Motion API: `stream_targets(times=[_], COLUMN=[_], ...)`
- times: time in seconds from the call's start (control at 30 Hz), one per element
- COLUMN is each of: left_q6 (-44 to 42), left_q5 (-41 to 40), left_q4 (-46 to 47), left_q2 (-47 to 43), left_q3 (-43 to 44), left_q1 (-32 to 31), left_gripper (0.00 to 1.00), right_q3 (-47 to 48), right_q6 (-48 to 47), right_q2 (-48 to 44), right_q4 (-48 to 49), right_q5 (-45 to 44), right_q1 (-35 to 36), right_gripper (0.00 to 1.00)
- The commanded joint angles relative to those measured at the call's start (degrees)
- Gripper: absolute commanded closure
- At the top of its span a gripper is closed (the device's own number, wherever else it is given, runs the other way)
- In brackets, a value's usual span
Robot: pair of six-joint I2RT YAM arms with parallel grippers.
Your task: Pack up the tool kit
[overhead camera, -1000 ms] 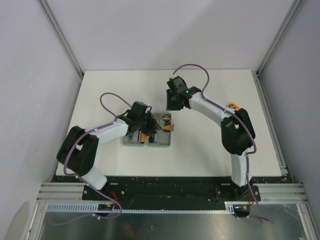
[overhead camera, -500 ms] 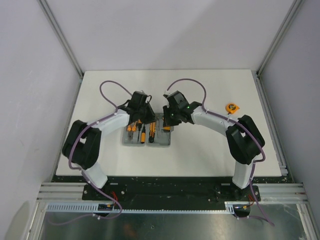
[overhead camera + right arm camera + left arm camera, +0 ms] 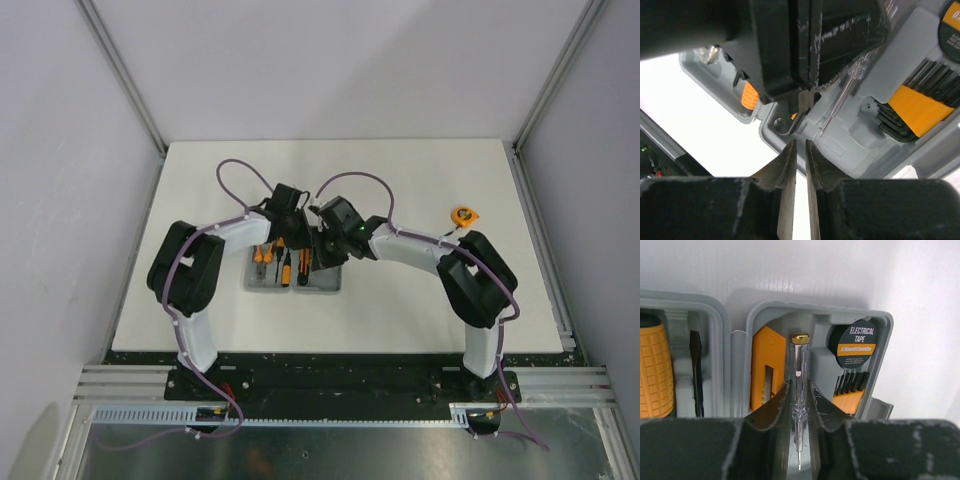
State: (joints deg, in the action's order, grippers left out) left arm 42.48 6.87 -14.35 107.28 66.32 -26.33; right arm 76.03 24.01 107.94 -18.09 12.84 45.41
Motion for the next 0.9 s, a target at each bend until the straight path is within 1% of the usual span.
stream_targets(times=[0.0,0.17,0.23,0.33,0.43,0.6,0.73,0.87], left_q6=[-3.45,-4.98,-5.73,-7.21,-9.57,-14.0,-15.36,-16.13], left_q5=[0.16,0.59,0.6,0.78,1.78,3.63,3.2,2.72], left_q4=[0.26,0.2,0.2,0.14,0.18,0.18,0.09,0.08], left_q2=[0.72,1.23,1.3,1.26,1.35,1.68,2.29,3.13], left_q3=[2.71,3.01,3.09,3.12,3.19,2.91,3.73,5.83], left_q1=[0.99,1.33,1.42,1.45,1.41,1.45,1.45,1.45], left_gripper=[0.79,0.82,0.86,0.95,0.99,1.0,1.0,0.97], right_q3=[0.22,0.18,0.2,0.19,-0.02,-2.03,-3.26,-4.21], right_q6=[0.99,1.13,1.3,1.57,1.78,4.36,7.2,8.3], right_q2=[2.29,3.9,4.02,3.48,2.15,-0.81,-1.46,-1.69], right_q4=[1.28,0.32,0.48,1.22,2.64,6.05,6.03,5.63], right_q5=[-0.12,-2.37,-2.69,-2.99,-3.23,-4.94,-7.85,-10.1], right_q1=[0.42,0.63,0.64,0.65,0.6,-0.61,-2.54,-3.28], right_gripper=[0.84,0.87,0.88,0.88,0.89,0.89,0.89,0.89])
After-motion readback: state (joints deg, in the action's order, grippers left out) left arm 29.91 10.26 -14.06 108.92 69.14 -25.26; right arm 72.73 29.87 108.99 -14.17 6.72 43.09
